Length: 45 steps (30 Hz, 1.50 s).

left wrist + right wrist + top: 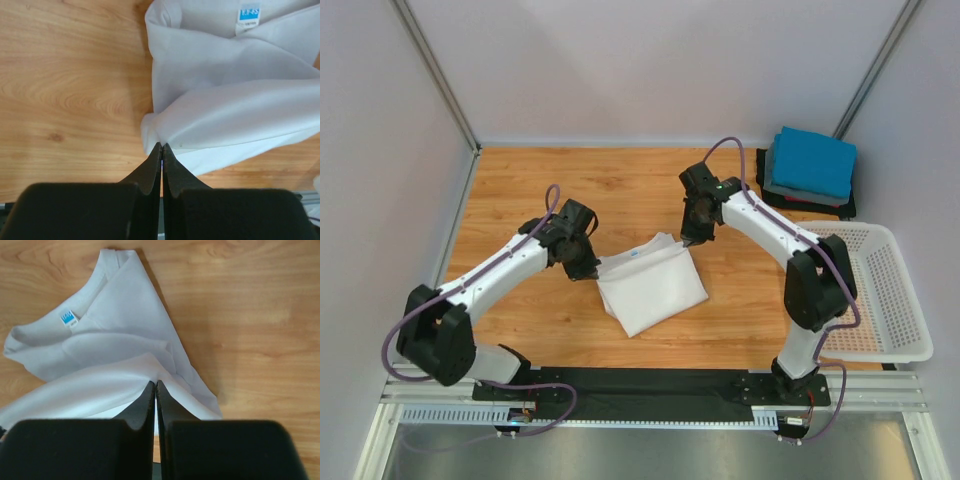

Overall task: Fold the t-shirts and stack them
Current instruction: Fold the tshirt

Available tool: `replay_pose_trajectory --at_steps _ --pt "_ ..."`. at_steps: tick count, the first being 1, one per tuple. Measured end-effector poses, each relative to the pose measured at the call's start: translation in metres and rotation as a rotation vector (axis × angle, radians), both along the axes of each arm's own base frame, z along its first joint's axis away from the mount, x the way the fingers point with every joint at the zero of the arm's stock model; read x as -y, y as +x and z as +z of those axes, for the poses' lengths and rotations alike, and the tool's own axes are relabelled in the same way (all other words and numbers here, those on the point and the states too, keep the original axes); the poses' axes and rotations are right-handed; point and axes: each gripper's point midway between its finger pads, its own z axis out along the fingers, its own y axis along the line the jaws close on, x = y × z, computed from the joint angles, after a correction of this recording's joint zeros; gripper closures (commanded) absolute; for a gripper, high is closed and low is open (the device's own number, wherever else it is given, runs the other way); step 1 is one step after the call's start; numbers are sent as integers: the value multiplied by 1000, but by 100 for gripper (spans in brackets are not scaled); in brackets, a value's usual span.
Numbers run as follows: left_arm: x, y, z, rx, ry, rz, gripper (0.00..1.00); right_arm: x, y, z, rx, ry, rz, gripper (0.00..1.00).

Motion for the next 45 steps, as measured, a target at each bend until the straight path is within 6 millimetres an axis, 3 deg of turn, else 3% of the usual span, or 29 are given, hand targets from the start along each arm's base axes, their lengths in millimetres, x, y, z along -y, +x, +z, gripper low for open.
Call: replay_pose_trajectory --at_steps 5,6,7,8,9,12,15,18,22,25,26,27,28,30,32,40,45 --pt "-4 35 -37 -68 28 21 99 -20 59 -28 -21 34 25 98" --pt "-6 41 -42 -75 29 28 92 -25 71 -34 -18 41 34 73" --pt "-9 49 -47 -83 28 34 85 -30 80 -38 -17 44 40 58" --pt "-11 57 -52 -91 23 41 61 -34 90 -43 -9 48 50 46" --pt "-14 63 -55 -95 23 38 50 -38 96 -46 -3 54 63 33" --pt "-21 87 -52 -77 18 41 1 -44 102 -47 5 79 83 27" --pt "-23 108 -28 6 20 23 0 -50 106 -36 39 125 96 31" --pt "-20 118 6 109 -1 5 3 -52 101 -14 98 186 113 36" --pt "-20 100 51 247 -69 4 7 -47 83 25 186 245 130 40" --pt "-19 80 62 307 -127 9 28 -42 77 51 259 262 134 55" --pt "-17 75 62 314 -149 6 46 -42 77 54 271 267 137 60" --pt "-14 72 60 316 -165 4 55 -44 76 56 284 283 148 71" --pt "-11 69 56 310 -179 1 71 -46 75 56 290 295 160 76" --pt "-2 68 47 295 -200 -9 88 -52 75 50 284 326 180 89" --pt "6 69 37 272 -217 -12 100 -61 76 41 269 351 204 94" --pt "21 90 -14 162 -225 45 100 -82 89 -30 148 333 231 98" --pt "16 94 -53 80 -167 91 100 -78 97 -55 115 297 213 99"
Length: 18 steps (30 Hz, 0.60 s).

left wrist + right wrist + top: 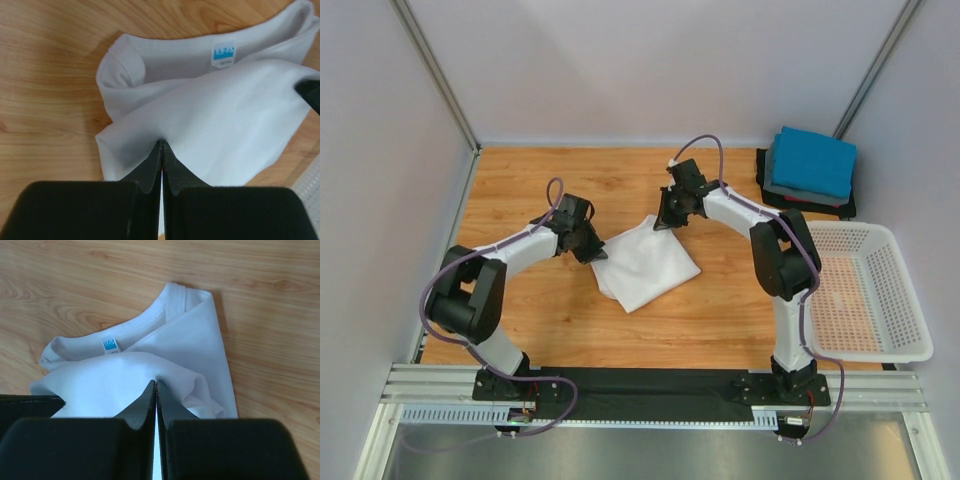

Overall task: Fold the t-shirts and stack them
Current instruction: Fold the tshirt

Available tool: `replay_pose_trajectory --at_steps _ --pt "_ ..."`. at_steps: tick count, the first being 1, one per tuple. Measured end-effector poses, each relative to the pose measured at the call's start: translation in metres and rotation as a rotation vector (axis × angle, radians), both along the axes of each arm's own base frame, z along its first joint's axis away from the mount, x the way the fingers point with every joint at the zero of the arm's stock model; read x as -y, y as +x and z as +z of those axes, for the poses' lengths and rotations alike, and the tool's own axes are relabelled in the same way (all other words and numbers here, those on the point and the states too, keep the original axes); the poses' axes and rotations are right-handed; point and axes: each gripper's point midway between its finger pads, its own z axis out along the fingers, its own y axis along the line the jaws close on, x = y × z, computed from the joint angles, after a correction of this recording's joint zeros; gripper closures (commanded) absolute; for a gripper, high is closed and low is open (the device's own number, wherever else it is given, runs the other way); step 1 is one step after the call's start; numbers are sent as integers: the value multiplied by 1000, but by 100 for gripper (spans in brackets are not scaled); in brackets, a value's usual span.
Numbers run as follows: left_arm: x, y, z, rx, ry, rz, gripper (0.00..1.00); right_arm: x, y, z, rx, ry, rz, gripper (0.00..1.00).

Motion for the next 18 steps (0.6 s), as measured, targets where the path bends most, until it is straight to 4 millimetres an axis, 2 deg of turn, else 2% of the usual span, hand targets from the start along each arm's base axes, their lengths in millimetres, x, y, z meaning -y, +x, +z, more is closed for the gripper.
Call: replay_pose_trajectory --at_steps 7,12,15,18 --pt "-15 11 -41 -101 47 84 100 20 26 -19 -11 -11 -67 98" --pt "-15 37 -38 -71 29 95 100 37 35 -37 -41 -18 -105 99" --pt "-16 51 -36 -47 58 49 100 37 36 -37 -48 -7 -104 99" --pt "-13 78 -29 -12 95 -18 100 34 36 -34 -44 2 -98 96"
